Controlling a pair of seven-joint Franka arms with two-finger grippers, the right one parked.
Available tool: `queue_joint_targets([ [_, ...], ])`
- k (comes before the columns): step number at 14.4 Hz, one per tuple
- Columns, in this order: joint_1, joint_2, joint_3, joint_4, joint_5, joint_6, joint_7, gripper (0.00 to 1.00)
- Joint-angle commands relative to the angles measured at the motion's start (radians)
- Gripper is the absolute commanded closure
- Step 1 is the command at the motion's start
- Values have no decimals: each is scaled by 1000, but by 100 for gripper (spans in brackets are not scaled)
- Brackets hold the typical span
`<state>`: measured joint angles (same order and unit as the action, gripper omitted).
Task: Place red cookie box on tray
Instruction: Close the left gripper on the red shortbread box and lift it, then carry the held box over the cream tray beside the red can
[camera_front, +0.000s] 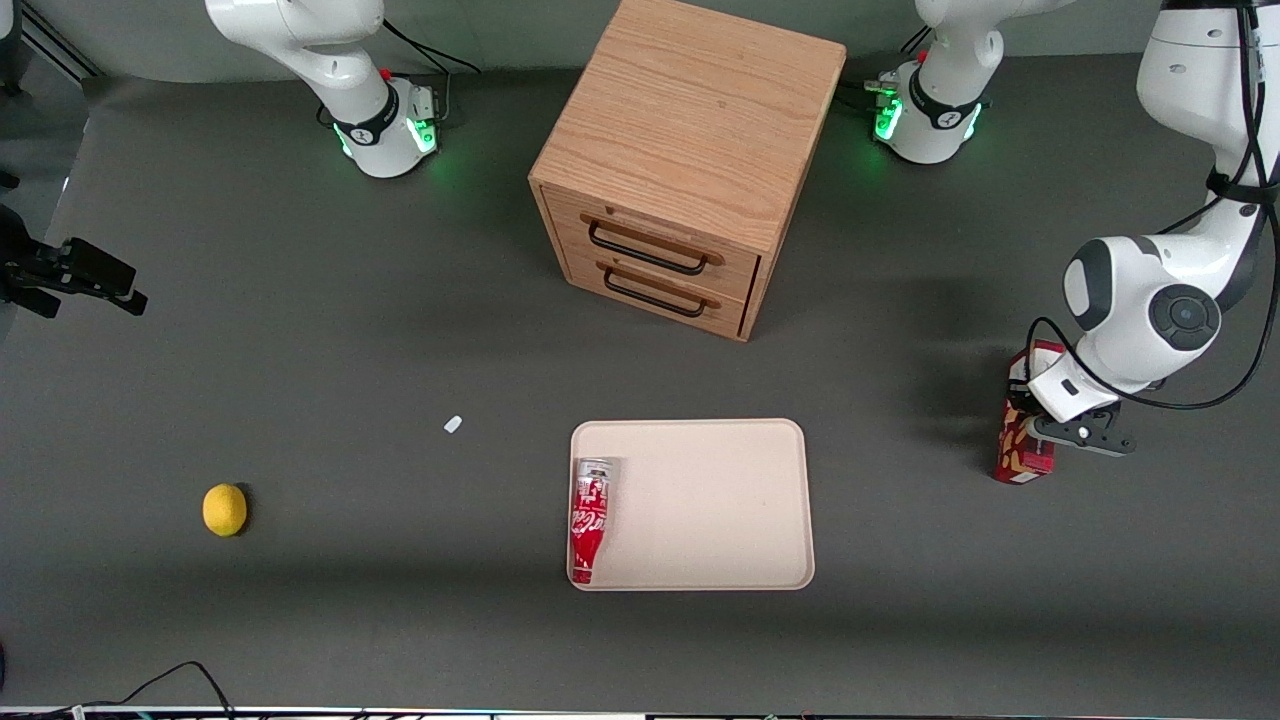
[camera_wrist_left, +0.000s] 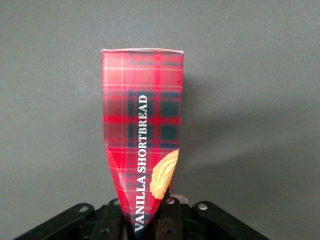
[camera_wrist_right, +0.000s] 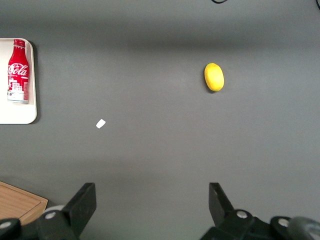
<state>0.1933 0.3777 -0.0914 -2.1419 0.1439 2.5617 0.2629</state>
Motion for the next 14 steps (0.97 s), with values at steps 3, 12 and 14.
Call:
queue_joint_targets([
  [3, -9, -109, -2, 158, -12, -326, -1, 100],
  [12, -64, -114, -99, 643, -112, -871, -144, 100],
  [14, -70, -89, -152, 718, -116, -932, -256, 100],
])
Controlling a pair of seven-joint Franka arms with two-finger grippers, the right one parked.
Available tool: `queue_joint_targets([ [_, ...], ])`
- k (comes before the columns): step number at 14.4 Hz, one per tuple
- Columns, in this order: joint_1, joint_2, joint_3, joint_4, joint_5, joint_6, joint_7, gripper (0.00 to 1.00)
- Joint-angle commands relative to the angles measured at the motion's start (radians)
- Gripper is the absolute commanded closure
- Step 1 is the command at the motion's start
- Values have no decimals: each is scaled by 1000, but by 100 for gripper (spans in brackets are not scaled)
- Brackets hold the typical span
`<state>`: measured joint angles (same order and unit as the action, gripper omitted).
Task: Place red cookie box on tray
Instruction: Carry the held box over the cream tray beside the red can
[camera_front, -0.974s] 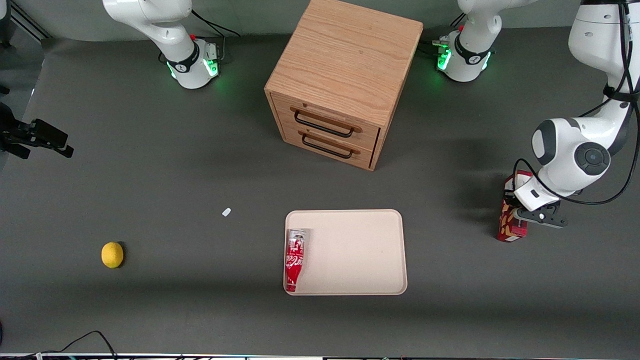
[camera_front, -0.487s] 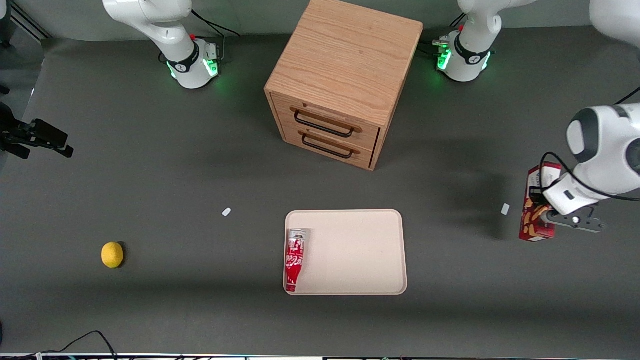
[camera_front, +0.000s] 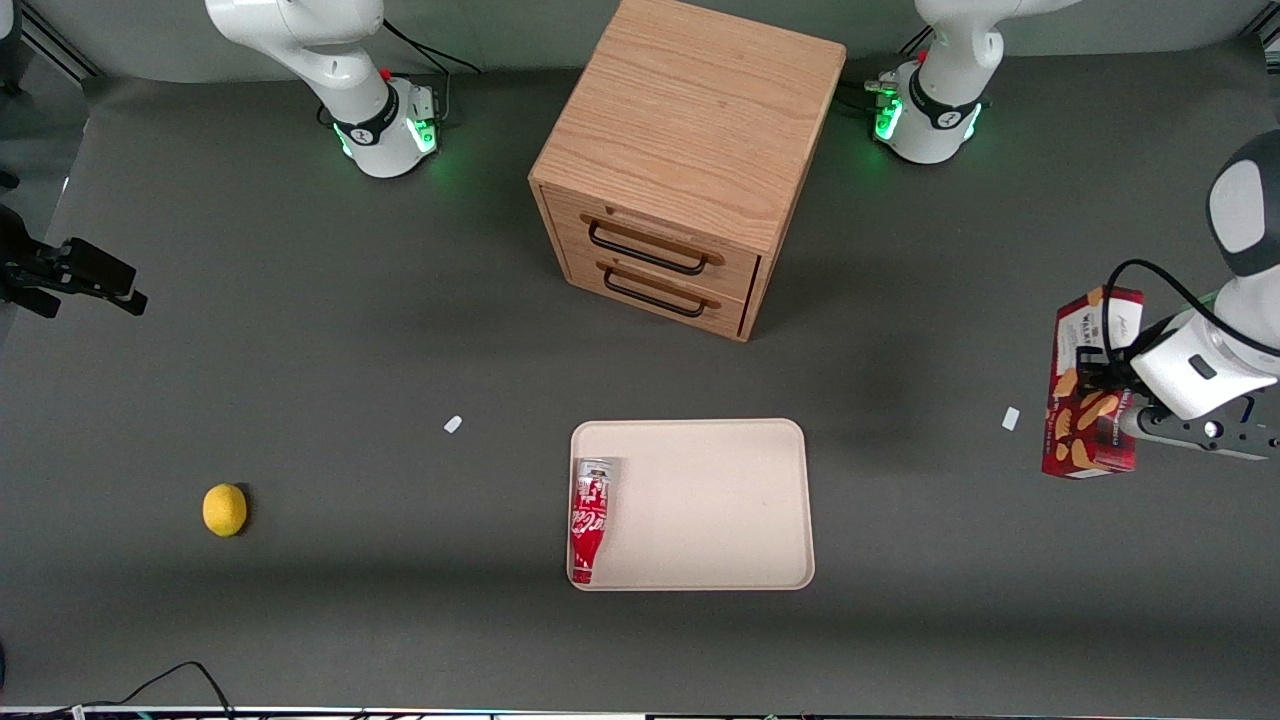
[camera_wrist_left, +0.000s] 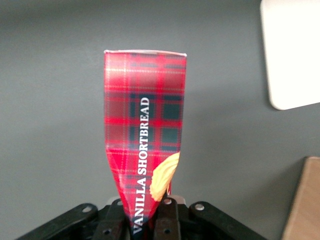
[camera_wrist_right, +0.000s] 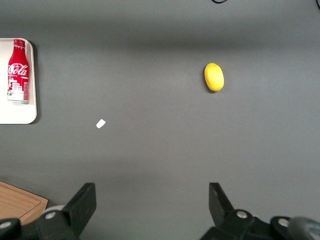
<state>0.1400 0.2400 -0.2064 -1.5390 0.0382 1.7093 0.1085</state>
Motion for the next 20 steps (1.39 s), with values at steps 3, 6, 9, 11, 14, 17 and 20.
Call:
queue_joint_targets([
  [3, -98, 111, -65, 196, -18, -79, -272, 100],
  [6, -180, 220, -91, 296, -15, -34, -453, 100],
  [9, -272, 341, -84, 347, -6, 102, -553, 100],
  [11, -322, 410, -68, 347, 37, 174, -587, 100],
  [14, -405, 510, -13, 350, 88, 237, -611, 100],
  [17, -439, 585, 8, 350, 114, 314, -641, 100],
  [20, -450, 620, 31, 350, 115, 377, -639, 100],
])
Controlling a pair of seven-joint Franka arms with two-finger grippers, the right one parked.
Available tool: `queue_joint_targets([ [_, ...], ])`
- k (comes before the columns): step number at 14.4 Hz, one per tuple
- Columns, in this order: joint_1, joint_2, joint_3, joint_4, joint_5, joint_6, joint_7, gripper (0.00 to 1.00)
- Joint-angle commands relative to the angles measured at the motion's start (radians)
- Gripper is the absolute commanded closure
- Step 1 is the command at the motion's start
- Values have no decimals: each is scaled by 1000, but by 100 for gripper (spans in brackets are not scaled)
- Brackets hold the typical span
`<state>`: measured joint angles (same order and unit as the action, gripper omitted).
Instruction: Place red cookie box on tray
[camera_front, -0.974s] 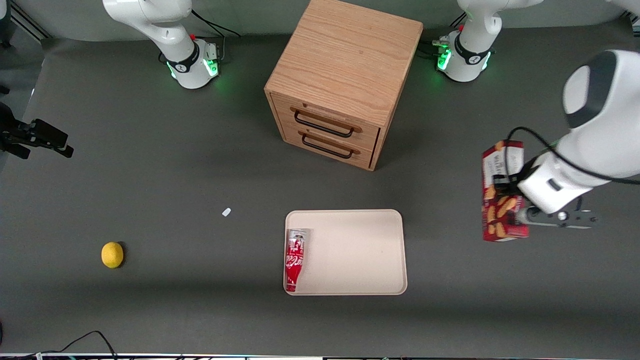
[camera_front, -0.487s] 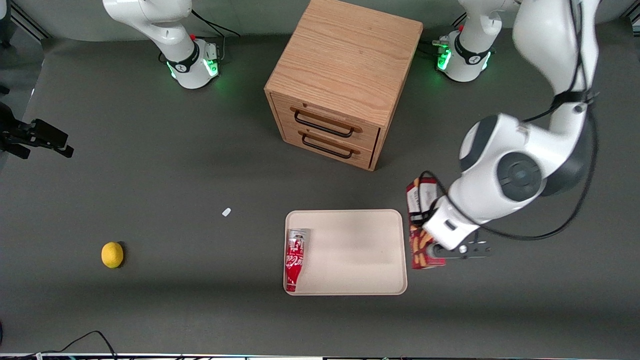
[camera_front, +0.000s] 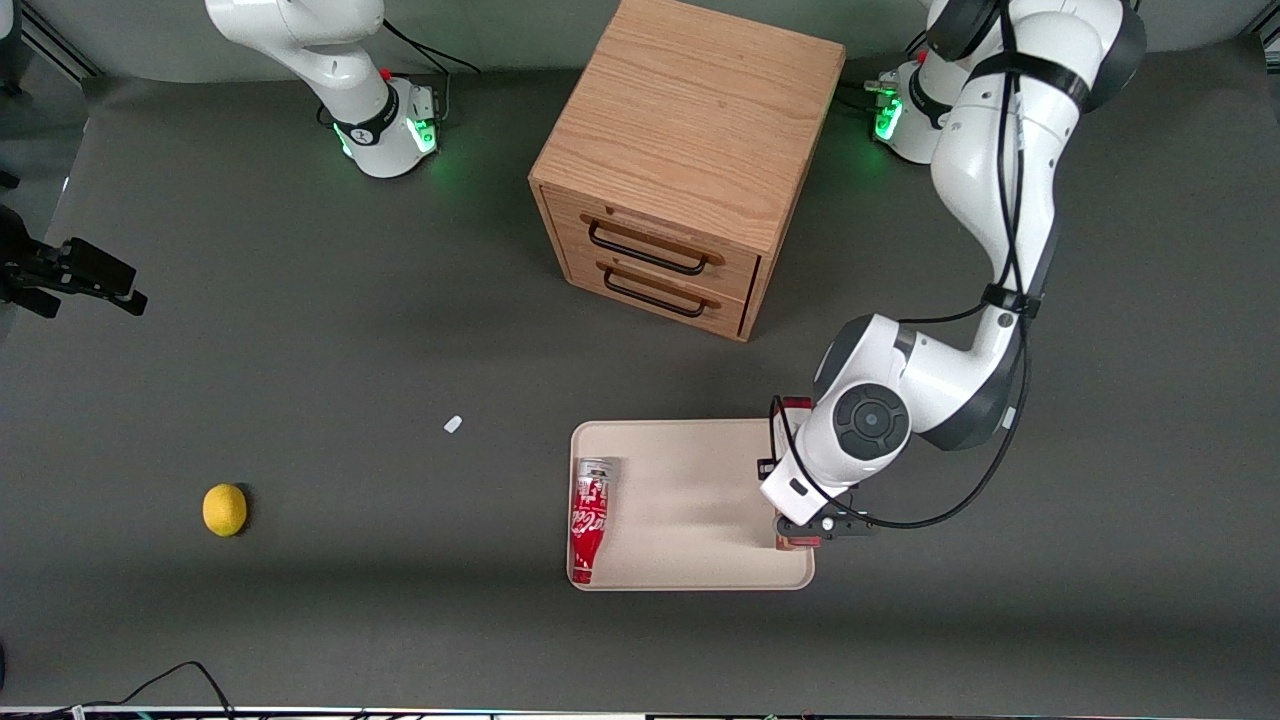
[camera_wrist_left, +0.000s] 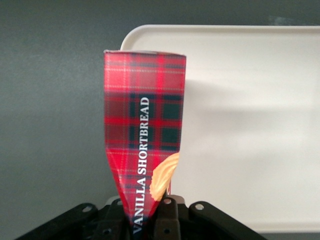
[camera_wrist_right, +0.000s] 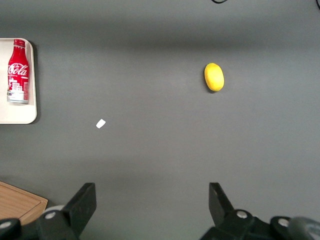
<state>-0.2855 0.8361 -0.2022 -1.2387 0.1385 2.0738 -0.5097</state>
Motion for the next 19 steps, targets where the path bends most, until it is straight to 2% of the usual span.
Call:
queue_joint_targets([
  [1, -26, 34, 27, 50, 15, 31, -21, 100],
  [9, -41, 63, 44, 41, 18, 83, -23, 99],
  [11, -40, 63, 44, 41, 16, 83, -23, 78],
  [12, -40, 63, 44, 39, 16, 83, -21, 70],
  [13, -38, 61, 44, 36, 15, 85, -21, 55],
  [14, -34, 60, 44, 31, 22, 88, -21, 22],
  [15, -31, 52, 44, 31, 26, 109, -20, 0],
  [19, -26, 12, 44, 21, 13, 120, -18, 0],
])
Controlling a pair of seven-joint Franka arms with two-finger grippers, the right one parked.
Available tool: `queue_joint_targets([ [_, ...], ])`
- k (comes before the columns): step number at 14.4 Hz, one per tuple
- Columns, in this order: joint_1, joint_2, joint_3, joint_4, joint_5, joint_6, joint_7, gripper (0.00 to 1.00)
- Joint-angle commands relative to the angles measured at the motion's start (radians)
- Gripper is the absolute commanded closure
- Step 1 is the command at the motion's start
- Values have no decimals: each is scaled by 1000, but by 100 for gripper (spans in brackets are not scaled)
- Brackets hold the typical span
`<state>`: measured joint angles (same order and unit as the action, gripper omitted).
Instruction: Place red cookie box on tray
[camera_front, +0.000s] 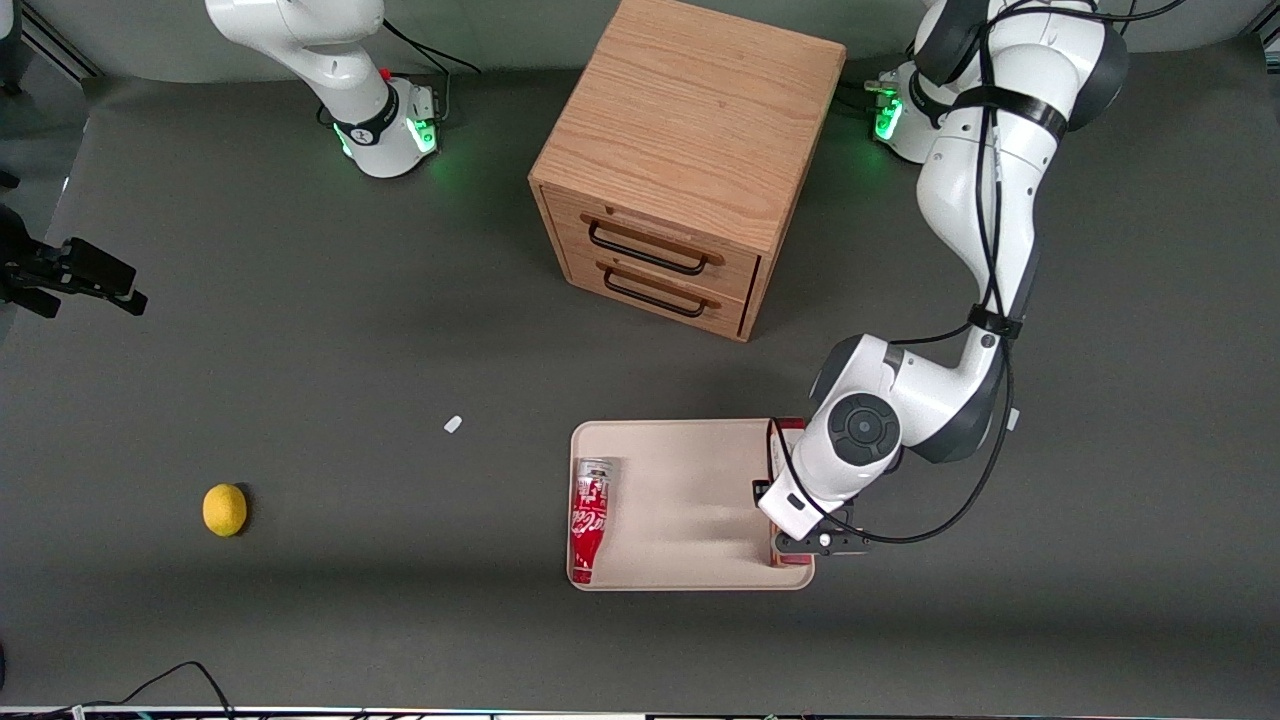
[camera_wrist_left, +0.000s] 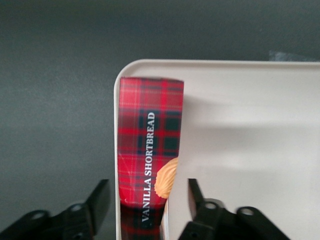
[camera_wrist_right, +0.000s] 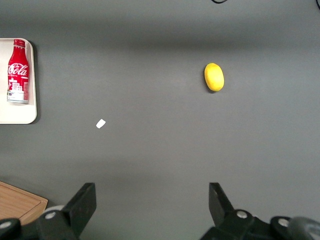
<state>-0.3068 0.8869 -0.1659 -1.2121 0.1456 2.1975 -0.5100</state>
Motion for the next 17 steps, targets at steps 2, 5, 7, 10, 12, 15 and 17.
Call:
queue_joint_targets([
  [2, 26, -98, -1, -27, -24, -15, -9, 0],
  [5, 73, -239, -6, -69, -138, -97, 71, 0],
  [7, 130, -343, -7, -121, -176, -174, 189, 0],
  [10, 242, -547, -9, -269, -259, -278, 296, 0],
  [12, 308, -624, -6, -319, -244, -410, 434, 0],
  [15, 350, -718, 29, -365, -147, -522, 541, 0],
  [17, 379, -808, 33, -423, -139, -538, 539, 0],
])
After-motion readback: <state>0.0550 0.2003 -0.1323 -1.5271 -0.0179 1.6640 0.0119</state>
